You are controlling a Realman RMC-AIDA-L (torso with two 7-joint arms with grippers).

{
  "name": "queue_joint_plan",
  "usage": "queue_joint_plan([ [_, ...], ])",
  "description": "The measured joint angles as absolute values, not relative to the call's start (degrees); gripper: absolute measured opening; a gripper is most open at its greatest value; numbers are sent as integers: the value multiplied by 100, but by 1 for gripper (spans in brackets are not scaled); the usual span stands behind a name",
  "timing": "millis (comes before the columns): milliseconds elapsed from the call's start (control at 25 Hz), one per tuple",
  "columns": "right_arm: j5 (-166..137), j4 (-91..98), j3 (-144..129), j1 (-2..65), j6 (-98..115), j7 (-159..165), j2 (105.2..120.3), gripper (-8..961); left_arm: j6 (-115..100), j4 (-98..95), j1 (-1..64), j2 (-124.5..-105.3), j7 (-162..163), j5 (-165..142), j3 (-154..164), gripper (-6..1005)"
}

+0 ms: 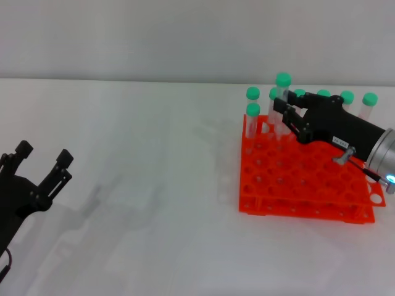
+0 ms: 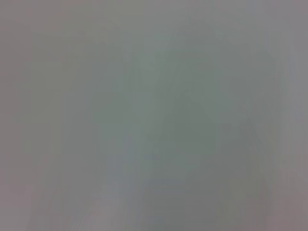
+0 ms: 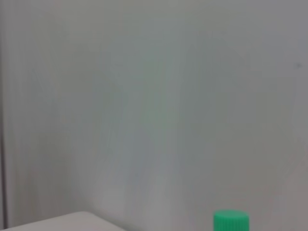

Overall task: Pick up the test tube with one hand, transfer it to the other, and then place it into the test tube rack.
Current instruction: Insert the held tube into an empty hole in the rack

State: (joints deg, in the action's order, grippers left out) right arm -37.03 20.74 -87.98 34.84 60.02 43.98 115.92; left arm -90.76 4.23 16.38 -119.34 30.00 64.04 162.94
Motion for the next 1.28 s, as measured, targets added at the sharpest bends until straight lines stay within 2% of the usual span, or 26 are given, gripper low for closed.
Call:
queue_joint_plan([
  [1280, -3256, 2039, -9307, 3923, 5106, 4495, 11619, 202, -8861, 26, 1503, -11953, 2847, 6359, 16294, 855],
])
